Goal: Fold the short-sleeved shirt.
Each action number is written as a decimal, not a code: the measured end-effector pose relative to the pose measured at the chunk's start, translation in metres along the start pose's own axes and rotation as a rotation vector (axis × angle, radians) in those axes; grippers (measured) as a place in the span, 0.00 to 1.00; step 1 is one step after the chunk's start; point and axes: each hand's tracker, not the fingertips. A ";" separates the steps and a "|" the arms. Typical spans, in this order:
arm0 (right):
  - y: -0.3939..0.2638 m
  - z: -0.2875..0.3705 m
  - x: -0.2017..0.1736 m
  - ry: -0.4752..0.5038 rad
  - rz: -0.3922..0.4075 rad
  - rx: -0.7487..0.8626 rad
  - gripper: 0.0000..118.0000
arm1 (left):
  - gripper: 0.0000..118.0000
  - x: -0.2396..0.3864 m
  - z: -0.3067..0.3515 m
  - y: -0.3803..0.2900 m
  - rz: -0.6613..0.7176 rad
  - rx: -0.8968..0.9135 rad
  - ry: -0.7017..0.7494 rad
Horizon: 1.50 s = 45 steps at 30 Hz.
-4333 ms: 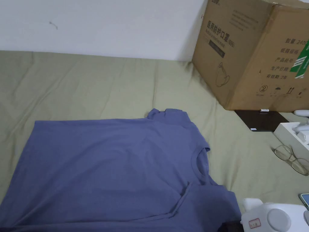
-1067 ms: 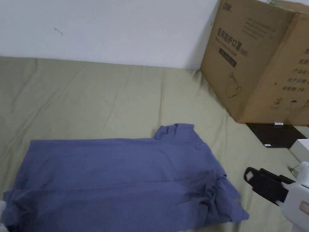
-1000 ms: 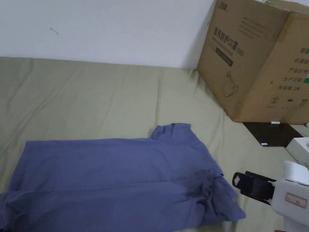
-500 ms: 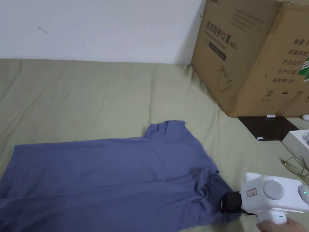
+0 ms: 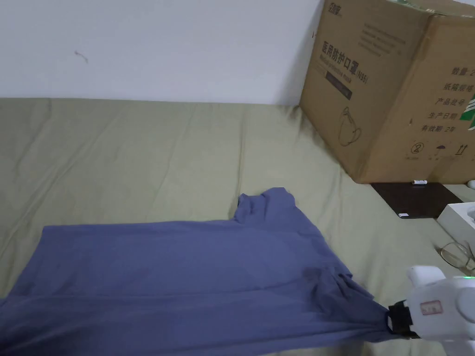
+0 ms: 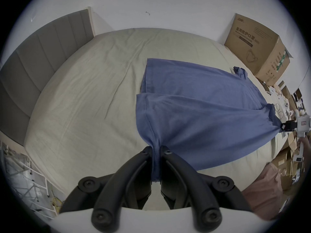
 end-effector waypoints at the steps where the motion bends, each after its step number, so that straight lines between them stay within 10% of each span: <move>1: -0.010 0.006 -0.001 0.001 0.009 -0.007 0.03 | 0.06 -0.003 0.005 -0.005 -0.008 -0.009 -0.003; 10: -0.081 -0.006 0.012 0.083 -0.089 -0.066 0.05 | 0.14 -0.033 0.009 -0.072 0.102 -0.071 -0.118; 11: -0.081 -0.006 0.013 0.070 -0.105 -0.054 0.16 | 0.31 -0.037 0.012 -0.074 0.131 -0.026 -0.160; 13: -0.080 0.006 0.012 0.069 -0.140 0.023 0.77 | 0.94 -0.040 0.022 -0.069 0.179 -0.009 -0.165; 15: -0.074 0.022 0.007 0.077 -0.127 0.096 1.00 | 0.96 -0.040 0.035 -0.065 0.171 0.039 -0.172; 20: -0.049 0.086 -0.026 0.166 -0.101 0.341 1.00 | 0.97 -0.025 0.081 -0.037 0.126 0.263 -0.180; 25: -0.031 0.125 -0.095 0.381 -0.135 0.532 0.92 | 0.82 0.004 0.112 -0.010 0.136 0.439 -0.236; 26: -0.026 0.122 -0.102 0.421 -0.130 0.563 0.74 | 0.58 0.009 0.116 -0.006 0.127 0.469 -0.229; 27: -0.021 0.123 -0.112 0.420 -0.112 0.589 0.20 | 0.08 0.014 0.115 -0.001 0.116 0.483 -0.221; 29: -0.009 0.124 -0.132 0.397 -0.108 0.643 0.00 | 0.00 0.022 0.108 0.004 0.087 0.495 -0.179; 36: 0.020 0.093 -0.151 0.489 -0.097 0.564 0.00 | 0.10 -0.013 0.003 0.091 0.075 0.213 -0.200; 39: 0.024 0.078 -0.151 0.453 -0.068 0.509 0.00 | 1.00 -0.030 -0.056 0.130 0.086 0.169 -0.160; 45: 0.023 0.048 -0.139 0.415 -0.086 0.406 0.00 | 0.97 -0.037 -0.151 0.167 0.006 0.045 -0.074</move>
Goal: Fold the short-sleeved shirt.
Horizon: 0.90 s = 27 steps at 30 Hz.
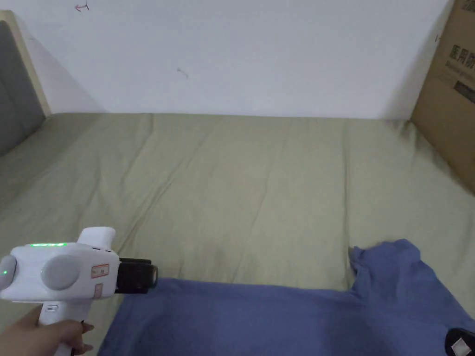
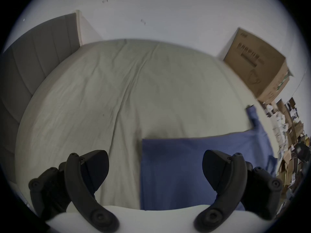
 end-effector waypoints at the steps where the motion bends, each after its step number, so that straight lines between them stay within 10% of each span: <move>1: -0.002 -0.005 0.010 -0.007 -0.006 -0.015 0.00 | 0.96 0.000 -0.015 0.001 -0.013 -0.028 -0.006; 11: -0.012 -0.028 0.031 -0.052 -0.030 -0.095 0.00 | 0.94 0.019 -0.058 -0.016 -0.153 -0.161 0.053; 13: -0.005 -0.035 0.039 -0.036 -0.049 -0.094 0.00 | 0.66 0.025 -0.036 -0.014 -0.181 -0.110 0.059; 15: 0.009 -0.047 0.052 -0.027 -0.050 -0.098 0.00 | 0.03 0.030 -0.015 -0.013 -0.201 -0.056 0.044; 20: 0.062 -0.110 0.090 -0.135 0.033 -0.163 0.00 | 0.03 0.052 0.043 -0.023 -0.191 0.087 -0.010; 23: 0.093 -0.167 0.123 -0.192 0.076 -0.276 0.90 | 0.03 0.049 0.067 -0.023 -0.055 0.093 -0.109; 27: 0.117 -0.232 0.145 -0.311 0.081 -0.330 0.99 | 0.03 0.047 0.085 -0.024 -0.049 0.103 -0.102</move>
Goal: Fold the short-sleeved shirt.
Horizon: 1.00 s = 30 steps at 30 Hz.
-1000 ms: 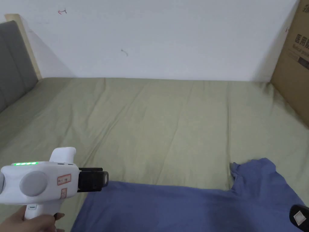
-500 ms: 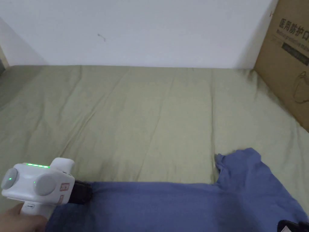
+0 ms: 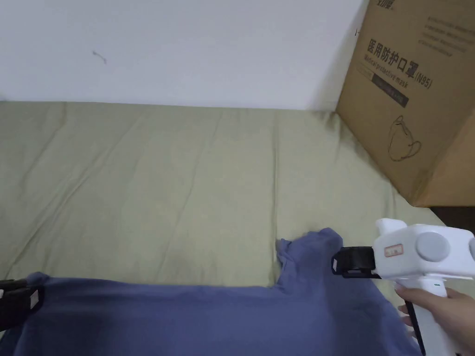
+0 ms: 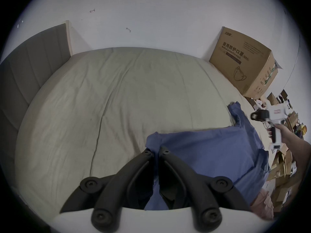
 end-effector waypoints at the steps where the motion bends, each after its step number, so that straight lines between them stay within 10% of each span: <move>1: 0.008 -0.013 0.001 -0.027 0.001 -0.026 0.98 | 0.03 -0.001 0.002 0.000 -0.002 0.003 0.001; 8: -0.004 -0.023 0.003 -0.076 0.023 -0.122 0.91 | 0.03 -0.008 0.003 -0.003 0.000 -0.037 0.018; 10: -0.007 -0.008 -0.007 -0.096 0.089 -0.094 0.67 | 0.03 -0.010 0.003 -0.004 -0.003 -0.044 0.022; 12: -0.011 0.004 -0.012 -0.018 0.090 -0.090 0.12 | 0.03 -0.011 0.000 -0.005 0.005 -0.049 0.019; 13: -0.013 0.006 -0.015 0.031 0.067 -0.115 0.03 | 0.03 -0.011 -0.001 -0.007 0.008 -0.051 0.019; 18: -0.014 0.041 -0.026 -0.031 0.116 0.080 0.03 | 0.03 -0.032 -0.014 0.000 0.170 -0.063 0.010; 30: -0.008 0.146 -0.026 0.018 -0.027 0.376 0.03 | 0.03 -0.019 0.025 0.032 0.048 0.173 0.042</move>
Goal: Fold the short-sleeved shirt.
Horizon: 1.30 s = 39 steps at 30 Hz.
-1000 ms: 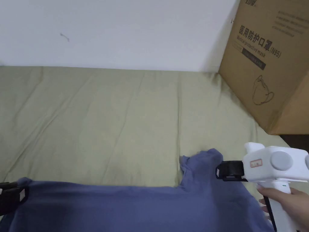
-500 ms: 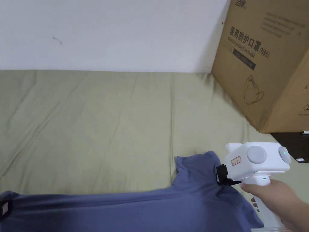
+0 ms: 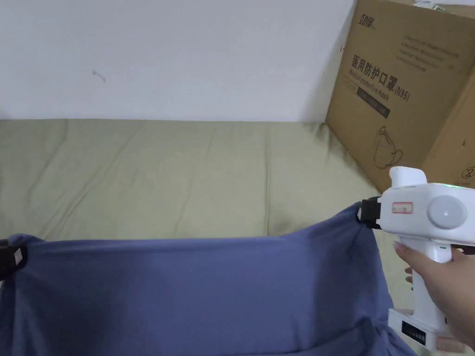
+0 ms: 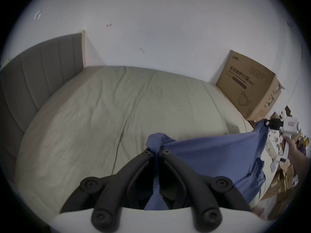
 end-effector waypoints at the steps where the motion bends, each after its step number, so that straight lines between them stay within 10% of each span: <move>1: -0.010 0.011 0.001 0.002 0.001 -0.009 0.03 | 0.03 0.001 0.006 -0.006 -0.013 -0.009 -0.011; 11: -0.200 0.129 0.052 0.016 -0.078 -0.257 0.03 | 0.04 -0.018 0.079 -0.152 0.044 -0.322 -0.143; 14: -0.231 0.117 0.066 0.005 -0.168 -0.277 0.06 | 0.42 -0.029 0.080 -0.176 0.139 -0.366 -0.147; 16: -0.235 0.110 0.066 -0.063 -0.162 -0.275 0.52 | 0.99 -0.034 0.080 -0.181 0.148 -0.355 -0.130; 18: -0.228 0.113 0.066 -0.105 -0.170 -0.256 1.00 | 0.95 -0.035 0.097 -0.172 0.165 -0.267 -0.111; 24: -0.164 0.185 0.011 0.015 -0.041 0.067 1.00 | 0.96 0.015 0.163 -0.108 0.081 0.012 -0.136; 29: -0.160 0.258 -0.074 0.056 0.102 0.612 0.96 | 0.82 0.095 0.234 -0.096 -0.048 0.533 -0.013; 31: -0.167 0.273 -0.101 0.076 0.075 0.725 0.68 | 0.25 0.113 0.247 -0.108 -0.044 0.689 -0.004; 32: -0.169 0.278 -0.116 0.070 0.073 0.751 0.24 | 0.00 0.124 0.253 -0.111 -0.050 0.738 0.005; 33: -0.170 0.282 -0.126 0.072 0.086 0.768 0.00 | 0.00 0.133 0.254 -0.113 -0.070 0.754 0.038; 39: -0.159 0.302 -0.145 0.160 0.112 0.705 0.00 | 0.00 0.142 0.253 -0.118 -0.090 0.689 0.044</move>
